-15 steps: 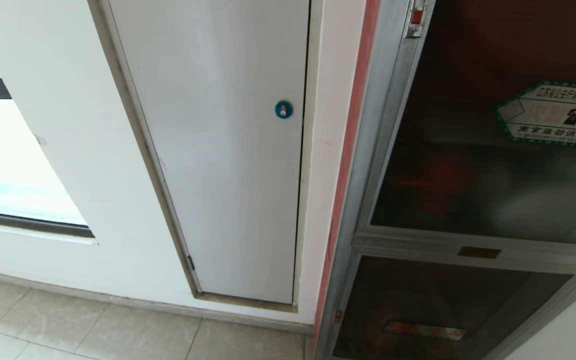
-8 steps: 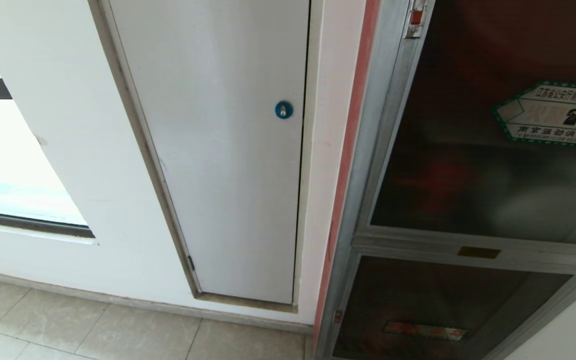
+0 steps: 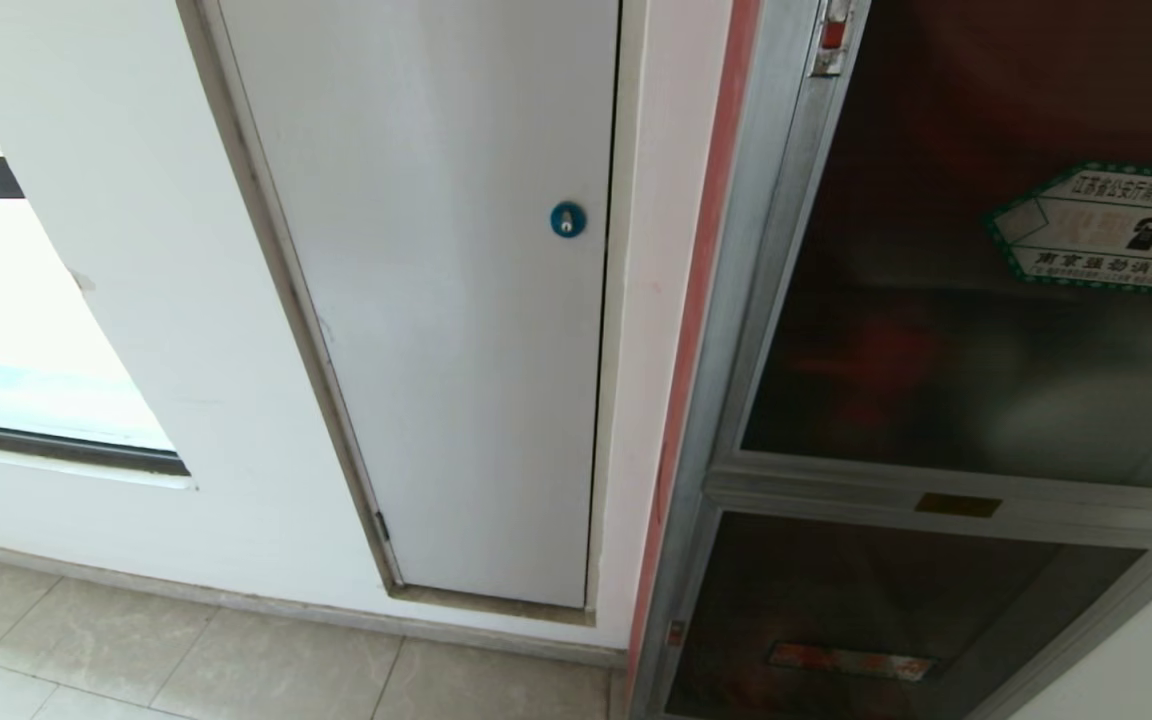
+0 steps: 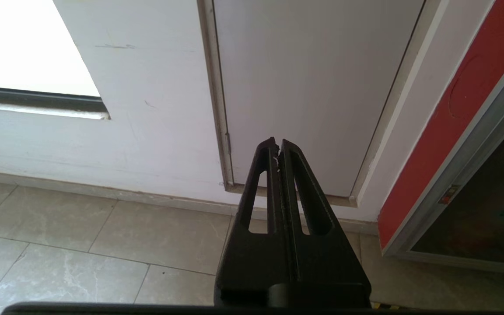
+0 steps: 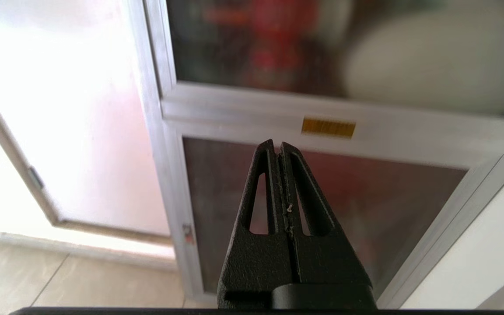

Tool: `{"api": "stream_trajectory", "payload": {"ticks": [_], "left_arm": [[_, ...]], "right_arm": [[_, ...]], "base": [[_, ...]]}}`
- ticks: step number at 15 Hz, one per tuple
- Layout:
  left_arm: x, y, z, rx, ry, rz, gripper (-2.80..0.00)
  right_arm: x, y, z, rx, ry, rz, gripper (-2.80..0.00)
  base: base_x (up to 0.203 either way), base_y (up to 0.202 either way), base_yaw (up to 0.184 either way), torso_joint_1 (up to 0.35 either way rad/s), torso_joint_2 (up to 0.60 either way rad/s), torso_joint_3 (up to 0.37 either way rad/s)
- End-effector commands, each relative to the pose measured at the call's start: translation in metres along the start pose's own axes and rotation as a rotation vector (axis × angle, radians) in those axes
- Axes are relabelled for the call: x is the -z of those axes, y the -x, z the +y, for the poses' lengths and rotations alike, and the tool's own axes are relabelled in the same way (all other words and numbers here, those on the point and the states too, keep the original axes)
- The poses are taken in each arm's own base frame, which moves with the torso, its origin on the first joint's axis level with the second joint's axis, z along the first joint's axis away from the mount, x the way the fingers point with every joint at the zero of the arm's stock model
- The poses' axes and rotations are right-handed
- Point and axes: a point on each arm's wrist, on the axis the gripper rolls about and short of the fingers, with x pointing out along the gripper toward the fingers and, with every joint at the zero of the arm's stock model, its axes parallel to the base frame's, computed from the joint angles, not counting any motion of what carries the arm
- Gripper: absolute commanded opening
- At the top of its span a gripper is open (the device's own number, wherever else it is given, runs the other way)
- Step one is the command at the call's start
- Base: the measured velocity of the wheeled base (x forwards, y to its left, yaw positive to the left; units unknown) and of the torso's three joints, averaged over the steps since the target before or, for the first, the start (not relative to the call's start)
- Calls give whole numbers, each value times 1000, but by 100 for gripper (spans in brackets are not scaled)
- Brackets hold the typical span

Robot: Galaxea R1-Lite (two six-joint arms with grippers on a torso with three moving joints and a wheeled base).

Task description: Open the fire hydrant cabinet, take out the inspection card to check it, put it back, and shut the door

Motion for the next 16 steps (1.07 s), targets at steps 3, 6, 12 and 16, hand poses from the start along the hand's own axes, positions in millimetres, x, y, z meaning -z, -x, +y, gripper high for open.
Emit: {"api": "stream_trajectory", "payload": {"ticks": [3, 6, 12, 16], "left_arm": [[0, 0, 0, 0, 1, 0, -280], [0, 0, 0, 0, 1, 1, -280], [0, 0, 0, 0, 1, 2, -280], [0, 0, 0, 0, 1, 2, -280]], "right_arm": [[19, 0, 1, -35, 0, 130, -280], [19, 0, 1, -40, 1, 130, -280], [19, -1, 1, -36, -18, 128, -280], [19, -1, 1, -36, -19, 129, -280]], "base": [[0, 0, 0, 0, 0, 0], [0, 0, 0, 0, 0, 0], [0, 0, 0, 0, 0, 0], [0, 0, 0, 0, 0, 0]]}}
